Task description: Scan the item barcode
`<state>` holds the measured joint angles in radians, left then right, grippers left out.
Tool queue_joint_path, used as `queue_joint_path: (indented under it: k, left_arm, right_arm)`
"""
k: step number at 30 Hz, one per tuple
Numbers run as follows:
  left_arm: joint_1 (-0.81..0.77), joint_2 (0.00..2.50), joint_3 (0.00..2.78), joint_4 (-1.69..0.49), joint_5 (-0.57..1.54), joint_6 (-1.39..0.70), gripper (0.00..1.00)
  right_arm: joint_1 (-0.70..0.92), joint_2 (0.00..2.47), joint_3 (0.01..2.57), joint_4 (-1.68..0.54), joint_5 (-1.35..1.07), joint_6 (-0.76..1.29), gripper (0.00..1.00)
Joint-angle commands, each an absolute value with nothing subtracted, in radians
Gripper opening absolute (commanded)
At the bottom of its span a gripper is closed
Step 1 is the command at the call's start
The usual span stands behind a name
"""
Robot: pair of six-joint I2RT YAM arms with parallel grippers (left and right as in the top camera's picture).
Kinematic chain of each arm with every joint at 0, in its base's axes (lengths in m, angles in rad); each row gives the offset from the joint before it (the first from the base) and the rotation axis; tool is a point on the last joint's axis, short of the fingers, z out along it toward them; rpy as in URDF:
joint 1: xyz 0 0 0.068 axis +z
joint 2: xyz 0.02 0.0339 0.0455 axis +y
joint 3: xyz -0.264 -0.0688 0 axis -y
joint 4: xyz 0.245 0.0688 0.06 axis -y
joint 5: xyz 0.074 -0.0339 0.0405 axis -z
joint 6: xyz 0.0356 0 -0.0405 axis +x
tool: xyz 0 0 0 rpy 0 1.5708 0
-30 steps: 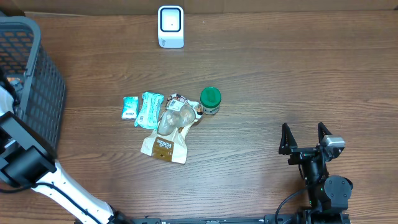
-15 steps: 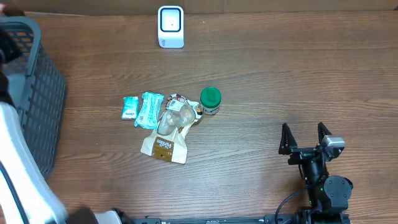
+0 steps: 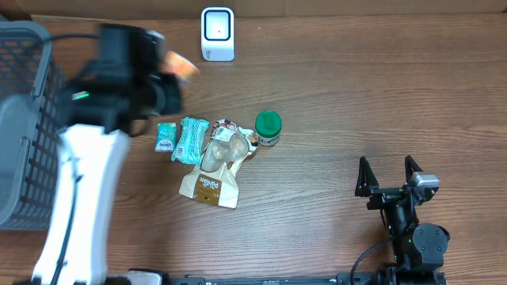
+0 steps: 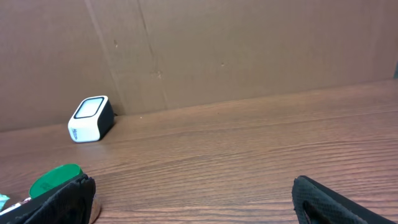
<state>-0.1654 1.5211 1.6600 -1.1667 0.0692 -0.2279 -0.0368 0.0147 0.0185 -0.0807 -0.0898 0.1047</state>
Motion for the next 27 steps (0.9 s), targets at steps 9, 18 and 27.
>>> queue_joint_path:
  k: [9, 18, 27]
  left_arm:
    - [-0.330, 1.755, 1.557, -1.137, 0.021, -0.387, 0.04]
    - [-0.321, 1.903, 1.557, -1.148, -0.033, -0.435, 0.05]
    - [-0.316, 1.926, 1.553, -1.175, -0.039, -0.442, 0.04]
  right_arm:
    - [-0.033, 0.004, 0.008, -0.076, -0.091, 0.103, 1.00]
    - [-0.033, 0.004, 0.008, -0.076, -0.091, 0.103, 1.00]
    - [-0.033, 0.004, 0.008, -0.076, -0.091, 0.103, 1.00]
